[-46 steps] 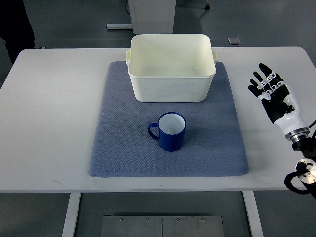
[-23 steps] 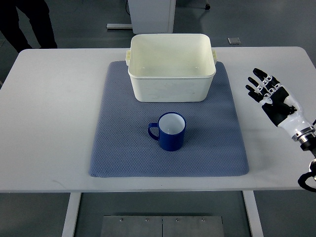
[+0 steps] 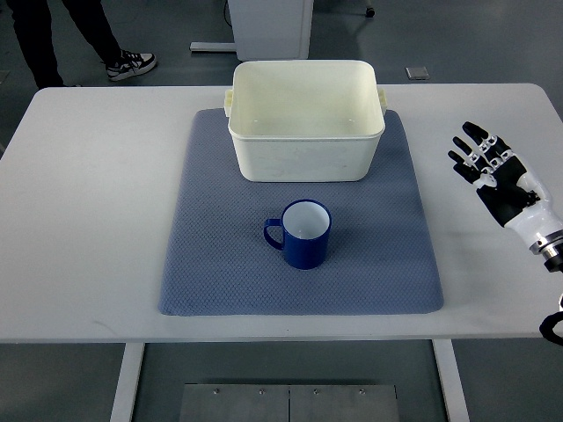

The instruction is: Place cup in box with right hand

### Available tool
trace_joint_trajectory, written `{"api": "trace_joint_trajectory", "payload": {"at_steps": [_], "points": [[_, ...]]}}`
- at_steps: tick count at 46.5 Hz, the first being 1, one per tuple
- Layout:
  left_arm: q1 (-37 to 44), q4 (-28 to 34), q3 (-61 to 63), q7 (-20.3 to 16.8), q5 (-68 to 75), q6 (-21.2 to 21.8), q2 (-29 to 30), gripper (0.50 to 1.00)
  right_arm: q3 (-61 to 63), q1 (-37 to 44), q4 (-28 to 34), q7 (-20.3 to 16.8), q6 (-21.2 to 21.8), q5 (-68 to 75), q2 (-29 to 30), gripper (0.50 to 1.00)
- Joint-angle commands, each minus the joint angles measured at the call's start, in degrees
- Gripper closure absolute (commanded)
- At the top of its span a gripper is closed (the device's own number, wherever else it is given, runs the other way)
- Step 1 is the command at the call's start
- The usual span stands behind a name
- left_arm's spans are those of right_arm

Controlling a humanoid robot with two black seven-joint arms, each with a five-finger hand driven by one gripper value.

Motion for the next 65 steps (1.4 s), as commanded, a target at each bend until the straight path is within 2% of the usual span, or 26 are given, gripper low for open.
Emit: {"api": "trace_joint_trajectory", "payload": {"at_steps": [1, 7, 16, 35, 42, 55, 65], "points": [[0.0, 0.0, 0.0, 0.0, 0.0, 0.0, 0.0, 0.500, 0.0, -0.8, 0.5, 1.5, 3.8, 0.0, -1.5, 0.500], [0.0, -0.1, 0.0, 0.0, 0.0, 0.0, 0.0, 0.500, -0.1, -1.6, 0.9, 3.3, 9.2, -0.3, -3.2, 0.500], [0.0, 0.0, 0.0, 0.0, 0.0, 0.0, 0.0, 0.500, -0.6, -2.2, 2.5, 4.2, 12.5, -1.7, -4.6, 0.500], [0.0, 0.0, 0.0, 0.0, 0.0, 0.0, 0.0, 0.500, -4.8, -1.9, 4.9, 4.3, 12.1, -9.8, -2.9, 0.500], [0.0, 0.0, 0.0, 0.0, 0.0, 0.0, 0.0, 0.500, -6.9, -1.1, 4.9, 4.3, 9.0, -12.0, -1.7, 0.500], [0.0, 0.0, 0.0, 0.0, 0.0, 0.0, 0.0, 0.500, -16.3, 4.4, 4.9, 5.1, -1.4, -12.6, 1.5, 0.500], [0.0, 0.0, 0.0, 0.0, 0.0, 0.0, 0.0, 0.500, -20.3, 6.5, 4.9, 5.3, -5.5, -12.6, 4.0, 0.500]]}}
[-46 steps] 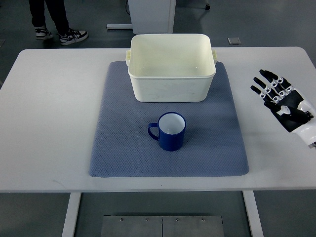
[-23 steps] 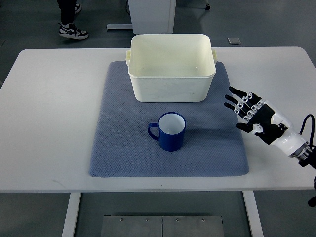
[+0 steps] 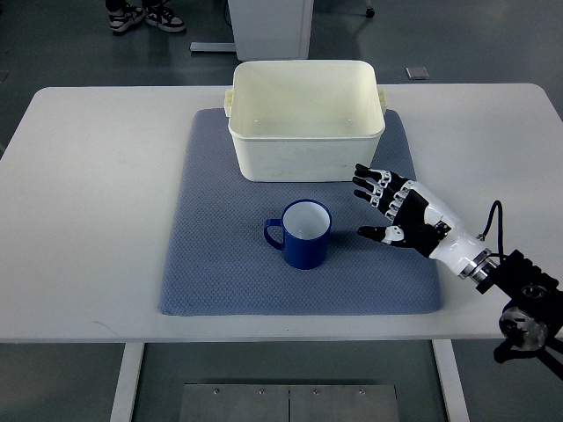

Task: Place cup in box with right hand
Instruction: 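Move the open right hand toward the dark blue mug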

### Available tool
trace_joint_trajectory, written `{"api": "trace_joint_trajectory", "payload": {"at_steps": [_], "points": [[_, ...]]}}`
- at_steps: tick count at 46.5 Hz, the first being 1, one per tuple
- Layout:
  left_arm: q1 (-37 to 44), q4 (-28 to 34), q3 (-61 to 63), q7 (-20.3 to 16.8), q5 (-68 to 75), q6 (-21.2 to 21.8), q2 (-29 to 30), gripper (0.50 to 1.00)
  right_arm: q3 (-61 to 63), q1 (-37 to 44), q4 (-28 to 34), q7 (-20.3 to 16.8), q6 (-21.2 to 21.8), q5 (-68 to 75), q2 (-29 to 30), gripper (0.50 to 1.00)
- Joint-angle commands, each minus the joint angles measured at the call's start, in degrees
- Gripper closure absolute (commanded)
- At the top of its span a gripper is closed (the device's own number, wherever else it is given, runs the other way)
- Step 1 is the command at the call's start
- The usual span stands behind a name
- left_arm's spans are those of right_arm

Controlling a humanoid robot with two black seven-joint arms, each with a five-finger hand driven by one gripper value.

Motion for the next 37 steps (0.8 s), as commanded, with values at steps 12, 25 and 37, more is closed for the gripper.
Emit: {"api": "trace_joint_trajectory", "payload": {"at_steps": [12, 25, 37], "points": [[0.0, 0.0, 0.0, 0.0, 0.0, 0.0, 0.0, 0.500, -2.8, 1.6, 0.0, 0.1, -4.4, -0.1, 3.1, 0.500], [0.0, -0.1, 0.0, 0.0, 0.0, 0.0, 0.0, 0.500, -5.0, 2.9, 0.0, 0.1, -7.4, -0.1, 5.2, 0.500], [0.0, -0.1, 0.0, 0.0, 0.0, 0.0, 0.0, 0.500, -8.6, 4.4, -0.3, 0.1, -12.6, -0.3, 8.1, 0.500]]}}
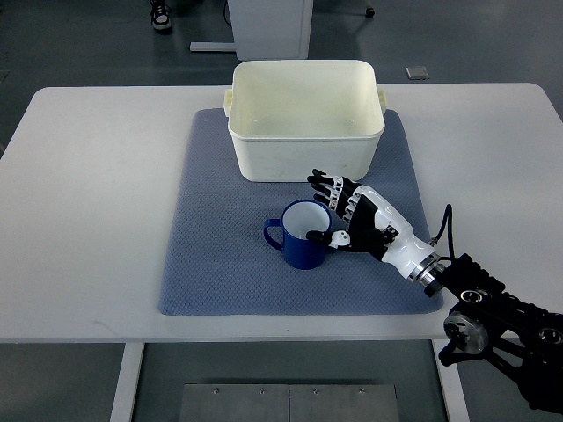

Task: Place cup in box with right hand
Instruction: 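Move the open right hand toward the dark blue mug, then close the right hand fingers around the mug body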

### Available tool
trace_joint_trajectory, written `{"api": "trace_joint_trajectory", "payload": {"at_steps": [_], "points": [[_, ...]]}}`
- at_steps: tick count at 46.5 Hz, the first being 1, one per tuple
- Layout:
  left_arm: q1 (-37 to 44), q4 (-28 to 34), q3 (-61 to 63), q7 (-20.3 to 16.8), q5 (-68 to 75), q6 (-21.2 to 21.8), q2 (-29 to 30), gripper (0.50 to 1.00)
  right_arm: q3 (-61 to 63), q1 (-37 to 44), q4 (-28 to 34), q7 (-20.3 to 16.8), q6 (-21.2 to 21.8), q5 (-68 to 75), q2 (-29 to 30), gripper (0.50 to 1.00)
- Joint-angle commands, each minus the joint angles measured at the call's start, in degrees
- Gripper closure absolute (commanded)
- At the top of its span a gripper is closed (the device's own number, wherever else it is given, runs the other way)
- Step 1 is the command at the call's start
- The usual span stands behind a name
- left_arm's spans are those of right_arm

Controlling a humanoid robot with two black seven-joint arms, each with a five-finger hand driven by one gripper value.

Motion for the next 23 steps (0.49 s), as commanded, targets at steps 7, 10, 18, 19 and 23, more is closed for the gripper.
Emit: {"api": "trace_joint_trajectory", "payload": {"at_steps": [7, 10, 18, 19, 23], "points": [[0.0, 0.0, 0.0, 0.0, 0.0, 0.0, 0.0, 0.500, -1.0, 0.0, -0.4, 0.0, -2.5, -0.2, 1.1, 0.500], [0.0, 0.0, 0.0, 0.0, 0.0, 0.0, 0.0, 0.500, -1.0, 0.0, -0.7, 0.0, -2.6, -0.2, 1.2, 0.500], [0.0, 0.0, 0.0, 0.0, 0.0, 0.0, 0.0, 0.500, -1.8, 0.0, -1.8, 0.2, -4.4, -0.3, 2.4, 0.500], [0.0, 0.0, 0.0, 0.0, 0.0, 0.0, 0.0, 0.500, -1.8, 0.0, -2.1, 0.2, -4.5, -0.3, 2.5, 0.500], [0.0, 0.0, 0.0, 0.0, 0.0, 0.0, 0.0, 0.500, -1.8, 0.0, -2.5, 0.2, -4.5, -0.3, 3.0, 0.500]]}}
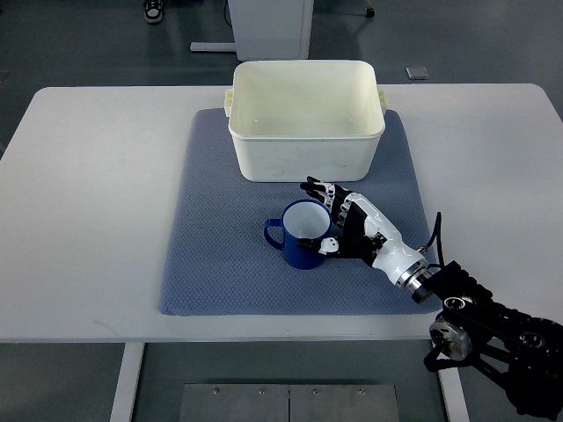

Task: Place cup in box with right hand
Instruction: 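Close the right hand fingers around the mug body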

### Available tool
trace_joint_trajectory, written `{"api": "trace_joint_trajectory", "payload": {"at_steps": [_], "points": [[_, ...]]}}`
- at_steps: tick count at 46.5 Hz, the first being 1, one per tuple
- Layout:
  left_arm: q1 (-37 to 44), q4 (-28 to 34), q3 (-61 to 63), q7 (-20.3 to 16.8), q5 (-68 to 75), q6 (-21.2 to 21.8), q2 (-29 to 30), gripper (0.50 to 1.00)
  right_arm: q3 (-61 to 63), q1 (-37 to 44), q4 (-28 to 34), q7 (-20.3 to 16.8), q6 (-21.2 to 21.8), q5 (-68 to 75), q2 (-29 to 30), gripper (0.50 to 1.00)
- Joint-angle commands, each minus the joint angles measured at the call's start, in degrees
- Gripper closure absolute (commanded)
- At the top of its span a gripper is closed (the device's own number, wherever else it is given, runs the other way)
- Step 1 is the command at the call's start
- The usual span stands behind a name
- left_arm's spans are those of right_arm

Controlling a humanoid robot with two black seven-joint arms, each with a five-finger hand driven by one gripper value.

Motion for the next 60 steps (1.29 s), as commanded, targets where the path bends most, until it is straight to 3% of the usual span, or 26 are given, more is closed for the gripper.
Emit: {"api": "trace_joint_trajectory", "payload": {"at_steps": [1, 40, 42, 46, 48, 50, 60], "points": [[0.0, 0.0, 0.0, 0.0, 0.0, 0.0, 0.0, 0.500, 0.0, -0.1, -0.4, 0.1, 0.0, 0.0, 0.4, 0.500], [0.0, -0.1, 0.0, 0.0, 0.0, 0.0, 0.0, 0.500, -3.2, -0.4, -2.9, 0.8, -0.1, 0.1, 1.8, 0.509], [0.0, 0.0, 0.0, 0.0, 0.0, 0.0, 0.0, 0.500, -3.2, -0.4, -2.9, 0.9, -0.1, 0.1, 1.8, 0.536], [0.0, 0.0, 0.0, 0.0, 0.0, 0.0, 0.0, 0.500, -3.2, -0.5, -2.8, 1.3, 0.0, 0.1, 1.8, 0.657], [0.0, 0.0, 0.0, 0.0, 0.0, 0.0, 0.0, 0.500, -3.3, -0.4, -2.8, 1.5, 0.1, 0.1, 1.7, 0.786], [0.0, 0.0, 0.0, 0.0, 0.0, 0.0, 0.0, 0.500, -3.6, -0.3, -2.7, 1.5, 0.1, 0.1, 1.6, 0.993], [0.0, 0.0, 0.0, 0.0, 0.0, 0.0, 0.0, 0.500, -4.1, 0.0, -2.5, 1.7, 0.1, 0.3, 1.8, 1.000]]}}
